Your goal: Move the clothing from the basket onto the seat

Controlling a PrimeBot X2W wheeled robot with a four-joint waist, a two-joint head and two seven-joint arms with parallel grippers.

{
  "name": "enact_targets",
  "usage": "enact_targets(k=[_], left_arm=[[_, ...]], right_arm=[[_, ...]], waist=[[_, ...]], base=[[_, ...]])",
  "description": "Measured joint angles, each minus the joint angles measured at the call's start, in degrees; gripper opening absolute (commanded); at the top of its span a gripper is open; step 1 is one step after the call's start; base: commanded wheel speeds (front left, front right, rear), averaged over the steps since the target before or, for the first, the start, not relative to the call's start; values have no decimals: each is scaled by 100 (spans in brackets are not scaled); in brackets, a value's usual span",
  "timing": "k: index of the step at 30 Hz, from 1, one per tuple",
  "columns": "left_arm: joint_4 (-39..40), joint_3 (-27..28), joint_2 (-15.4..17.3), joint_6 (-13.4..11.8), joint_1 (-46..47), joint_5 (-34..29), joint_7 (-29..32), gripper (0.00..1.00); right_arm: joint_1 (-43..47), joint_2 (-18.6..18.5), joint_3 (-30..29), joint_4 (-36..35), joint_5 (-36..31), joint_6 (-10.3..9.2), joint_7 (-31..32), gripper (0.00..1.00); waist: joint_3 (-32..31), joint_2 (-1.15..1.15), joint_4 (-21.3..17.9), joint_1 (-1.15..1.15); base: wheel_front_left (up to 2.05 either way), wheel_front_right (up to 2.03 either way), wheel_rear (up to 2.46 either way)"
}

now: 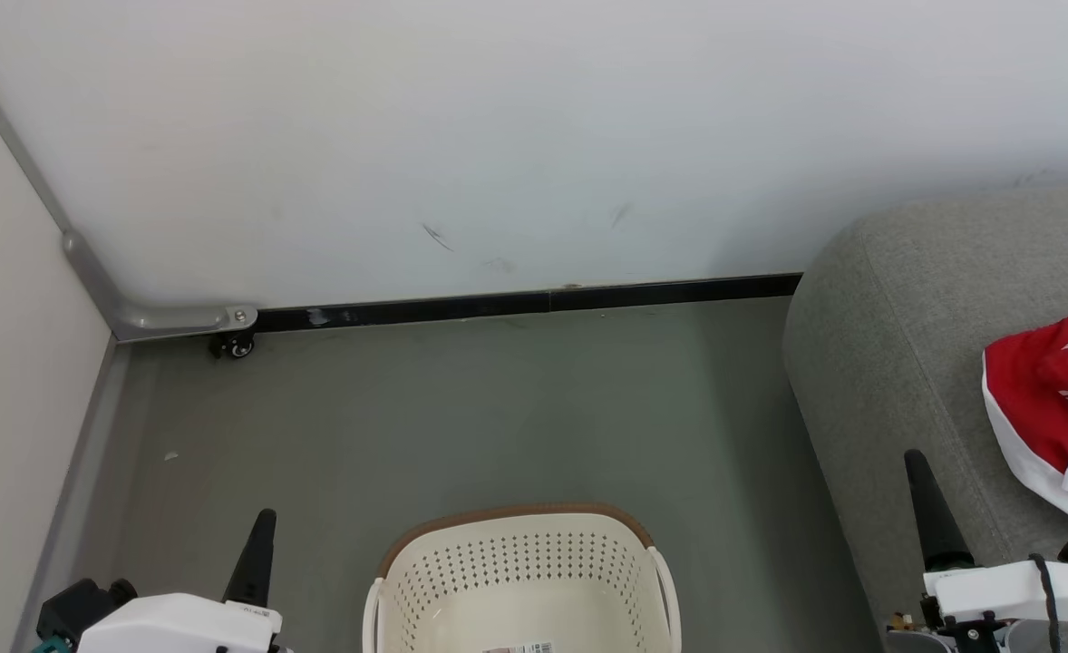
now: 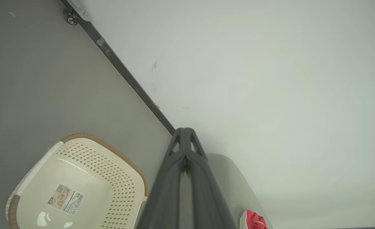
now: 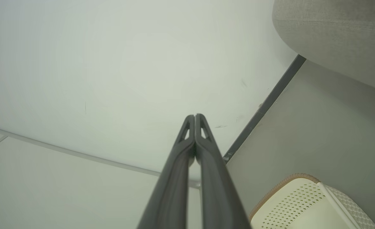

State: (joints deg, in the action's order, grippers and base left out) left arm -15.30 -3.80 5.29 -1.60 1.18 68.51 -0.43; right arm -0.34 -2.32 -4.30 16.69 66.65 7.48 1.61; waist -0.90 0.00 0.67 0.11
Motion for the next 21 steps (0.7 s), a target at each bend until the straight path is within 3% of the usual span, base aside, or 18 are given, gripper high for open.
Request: enact_targets(k=[21], left_arm=[[11,528,-180,526,83,1640,405,0]], right_arm=[[-235,0,-232,-56,1710,0,301,0]], waist=[[81,0,-49,-7]], base=[[0,0,0]])
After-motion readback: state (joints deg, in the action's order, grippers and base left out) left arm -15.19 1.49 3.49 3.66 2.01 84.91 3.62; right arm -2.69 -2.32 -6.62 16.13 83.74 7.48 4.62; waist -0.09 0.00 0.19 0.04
